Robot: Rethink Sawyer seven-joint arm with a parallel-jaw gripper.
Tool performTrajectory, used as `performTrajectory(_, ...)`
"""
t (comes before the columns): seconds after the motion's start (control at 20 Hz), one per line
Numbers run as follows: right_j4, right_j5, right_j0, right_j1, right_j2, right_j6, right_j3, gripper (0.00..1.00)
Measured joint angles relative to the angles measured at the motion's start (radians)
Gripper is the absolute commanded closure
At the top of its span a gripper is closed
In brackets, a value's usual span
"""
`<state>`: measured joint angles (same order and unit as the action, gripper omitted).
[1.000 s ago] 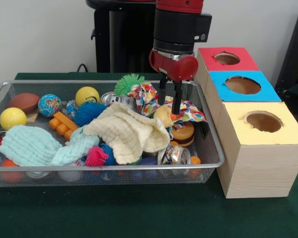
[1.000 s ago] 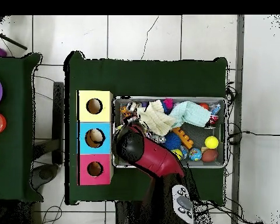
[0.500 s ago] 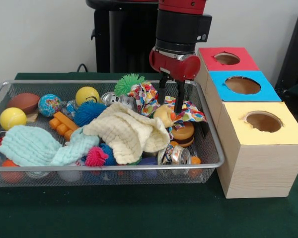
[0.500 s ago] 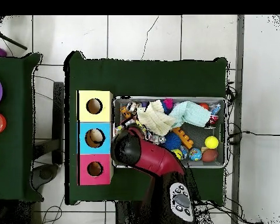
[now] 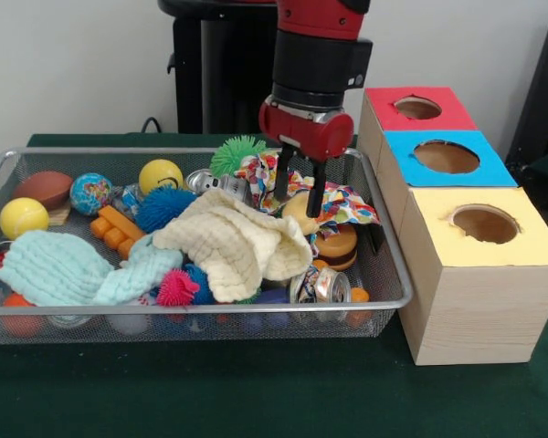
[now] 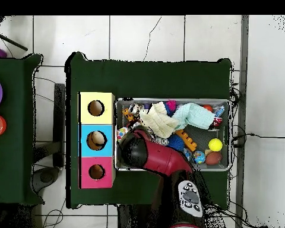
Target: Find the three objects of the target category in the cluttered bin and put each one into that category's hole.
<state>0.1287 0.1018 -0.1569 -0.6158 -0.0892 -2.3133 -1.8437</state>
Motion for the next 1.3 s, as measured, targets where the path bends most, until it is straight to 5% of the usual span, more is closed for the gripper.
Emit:
performTrajectory(0.55, -0.100, 0.000, -0.056, 0.066, 0.036, 0.000, 0.050, 0.00)
performTrajectory(1.3, -0.108, 0.000, -0.054, 0.060, 0.073, 0.000, 0.051, 0.00)
